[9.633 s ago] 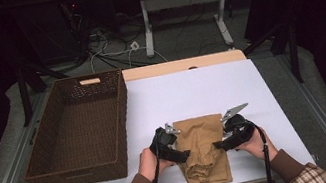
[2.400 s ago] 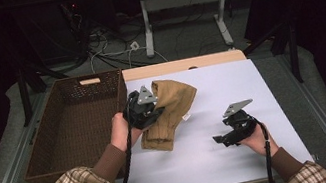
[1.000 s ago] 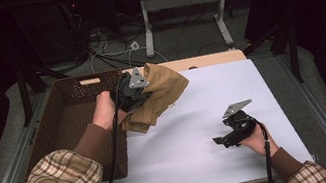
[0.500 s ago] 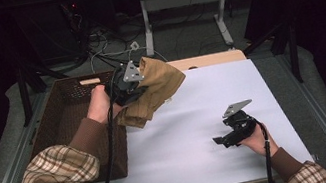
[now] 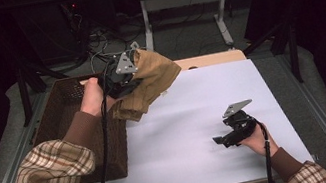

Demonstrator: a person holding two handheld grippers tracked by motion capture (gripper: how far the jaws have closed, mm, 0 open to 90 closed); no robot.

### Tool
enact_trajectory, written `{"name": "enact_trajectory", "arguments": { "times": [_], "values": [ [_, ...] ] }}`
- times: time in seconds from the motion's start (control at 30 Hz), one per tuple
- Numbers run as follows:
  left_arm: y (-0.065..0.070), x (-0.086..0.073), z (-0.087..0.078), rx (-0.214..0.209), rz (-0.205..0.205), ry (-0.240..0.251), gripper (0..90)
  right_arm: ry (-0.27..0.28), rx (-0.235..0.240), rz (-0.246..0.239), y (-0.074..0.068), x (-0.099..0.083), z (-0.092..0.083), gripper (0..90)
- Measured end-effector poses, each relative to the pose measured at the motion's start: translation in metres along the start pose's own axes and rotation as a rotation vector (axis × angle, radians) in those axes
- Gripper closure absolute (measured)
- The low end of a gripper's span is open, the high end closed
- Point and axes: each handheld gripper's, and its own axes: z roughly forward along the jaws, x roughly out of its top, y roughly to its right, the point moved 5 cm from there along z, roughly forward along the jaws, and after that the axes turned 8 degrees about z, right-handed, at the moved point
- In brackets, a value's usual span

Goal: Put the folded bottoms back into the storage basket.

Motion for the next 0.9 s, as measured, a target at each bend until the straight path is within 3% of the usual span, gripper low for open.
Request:
{"name": "enact_trajectory", "arguments": {
  "times": [0.9],
  "values": [
    [-0.03,0.01,-0.033,0.074,-0.006,-0.018,83.4,-0.006,0.001,0.0,-0.001,-0.001,0.001,15.6]
  ]
}}
